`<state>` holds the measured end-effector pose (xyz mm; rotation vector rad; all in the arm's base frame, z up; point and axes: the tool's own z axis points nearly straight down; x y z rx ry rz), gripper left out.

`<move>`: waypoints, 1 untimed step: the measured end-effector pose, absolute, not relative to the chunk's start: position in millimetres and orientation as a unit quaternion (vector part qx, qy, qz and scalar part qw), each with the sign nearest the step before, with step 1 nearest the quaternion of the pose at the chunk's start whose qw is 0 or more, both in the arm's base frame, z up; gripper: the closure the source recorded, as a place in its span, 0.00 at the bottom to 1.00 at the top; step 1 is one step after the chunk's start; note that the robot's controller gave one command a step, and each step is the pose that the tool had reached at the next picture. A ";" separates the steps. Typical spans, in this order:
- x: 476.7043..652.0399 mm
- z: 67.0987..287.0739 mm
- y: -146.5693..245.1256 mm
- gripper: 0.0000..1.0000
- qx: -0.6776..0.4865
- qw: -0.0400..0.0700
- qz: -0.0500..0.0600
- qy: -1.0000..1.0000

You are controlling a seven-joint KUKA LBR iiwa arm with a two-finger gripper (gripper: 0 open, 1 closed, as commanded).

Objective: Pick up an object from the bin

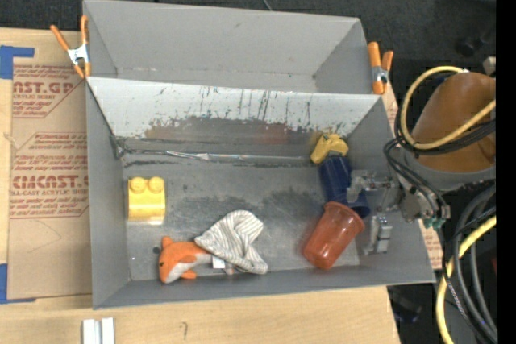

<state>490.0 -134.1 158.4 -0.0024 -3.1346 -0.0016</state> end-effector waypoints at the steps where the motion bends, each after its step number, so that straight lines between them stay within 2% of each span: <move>1: 491.9 162.8 -133.6 0.00 0.000 0.000 0.000 -1.000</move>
Offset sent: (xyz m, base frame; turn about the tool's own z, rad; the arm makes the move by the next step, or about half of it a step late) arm 0.0054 0.0226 -0.0884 -0.1491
